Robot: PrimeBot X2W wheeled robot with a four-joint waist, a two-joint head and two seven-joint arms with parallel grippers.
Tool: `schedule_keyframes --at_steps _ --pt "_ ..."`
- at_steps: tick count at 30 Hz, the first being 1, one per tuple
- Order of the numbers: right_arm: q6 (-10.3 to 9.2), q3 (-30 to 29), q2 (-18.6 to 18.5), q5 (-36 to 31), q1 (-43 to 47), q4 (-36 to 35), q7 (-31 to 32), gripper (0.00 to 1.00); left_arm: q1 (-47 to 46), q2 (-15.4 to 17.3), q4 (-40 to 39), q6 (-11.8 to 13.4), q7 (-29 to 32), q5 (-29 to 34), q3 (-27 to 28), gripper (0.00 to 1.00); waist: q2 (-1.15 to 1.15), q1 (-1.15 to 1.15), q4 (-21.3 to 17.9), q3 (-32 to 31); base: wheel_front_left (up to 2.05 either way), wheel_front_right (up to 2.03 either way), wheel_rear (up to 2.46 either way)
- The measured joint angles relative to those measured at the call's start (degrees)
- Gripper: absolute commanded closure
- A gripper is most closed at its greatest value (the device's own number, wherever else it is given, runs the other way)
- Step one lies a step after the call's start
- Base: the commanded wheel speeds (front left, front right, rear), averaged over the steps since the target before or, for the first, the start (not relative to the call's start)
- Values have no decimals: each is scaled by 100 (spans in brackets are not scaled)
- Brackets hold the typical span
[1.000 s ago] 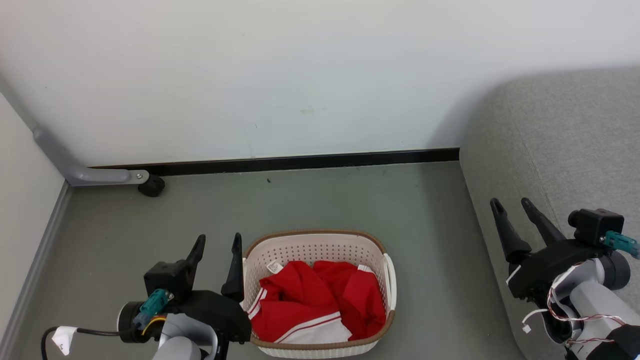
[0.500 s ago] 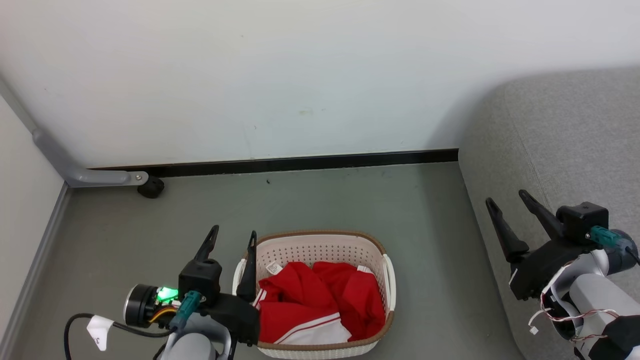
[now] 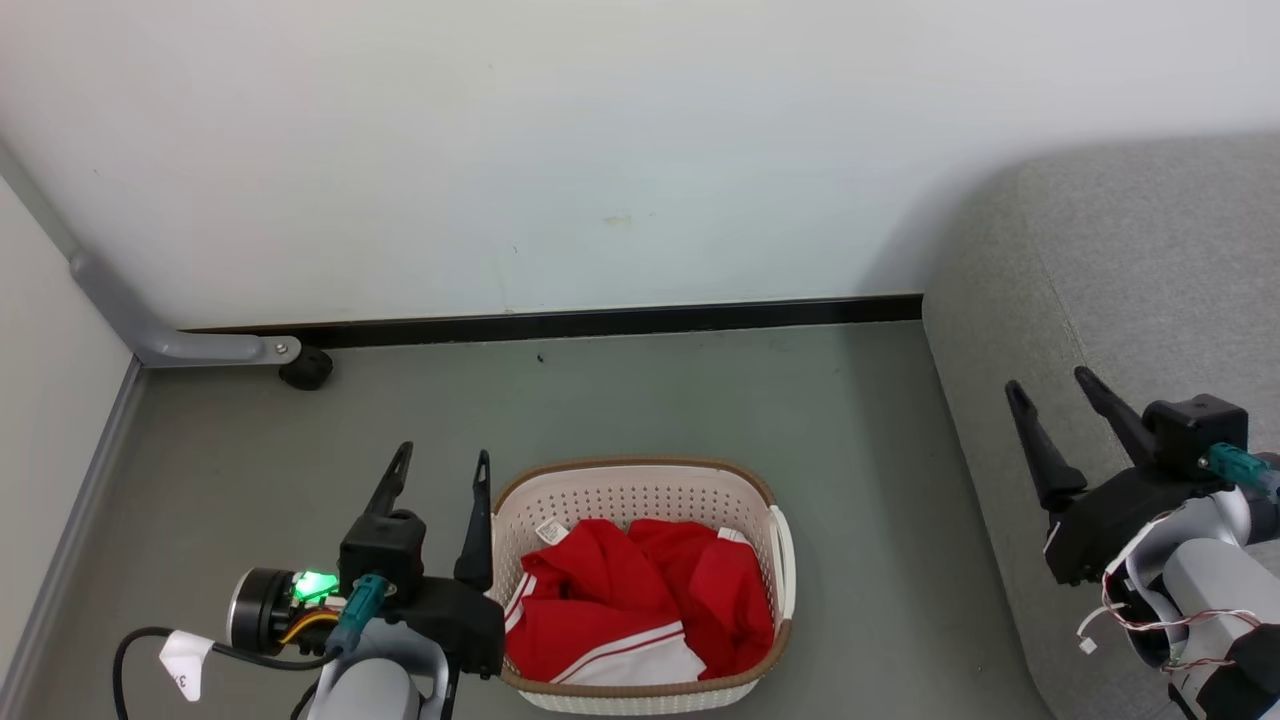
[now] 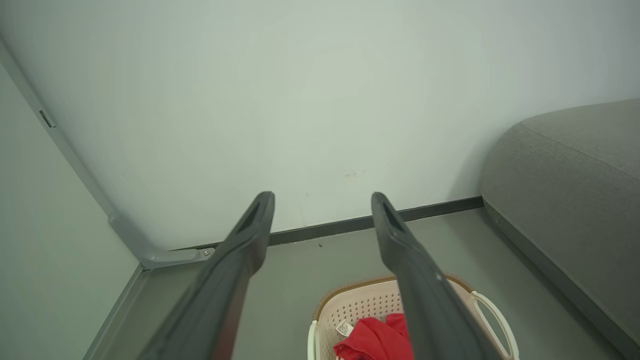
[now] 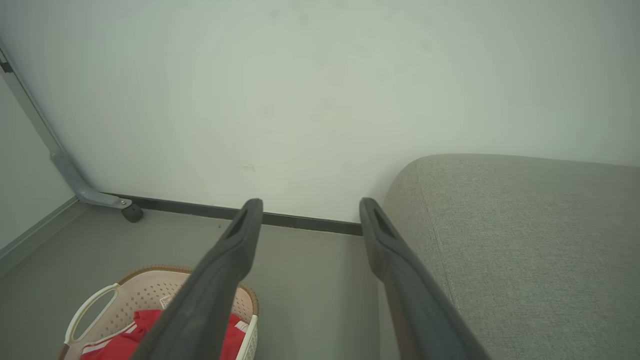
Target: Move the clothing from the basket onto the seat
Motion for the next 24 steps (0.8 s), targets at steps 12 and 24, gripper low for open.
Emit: schedule_keyframes --at_steps 12,24 --pt "-252 -328 -14 -24 9 36 0 0 8 -80 197 142 0 -32 386 0 0 0 19 46 0 0 0" --pt "-201 -646 -172 -75 63 -550 -1 0 118 -178 52 144 0 113 151 0 0 0 18 428 0 0 0"
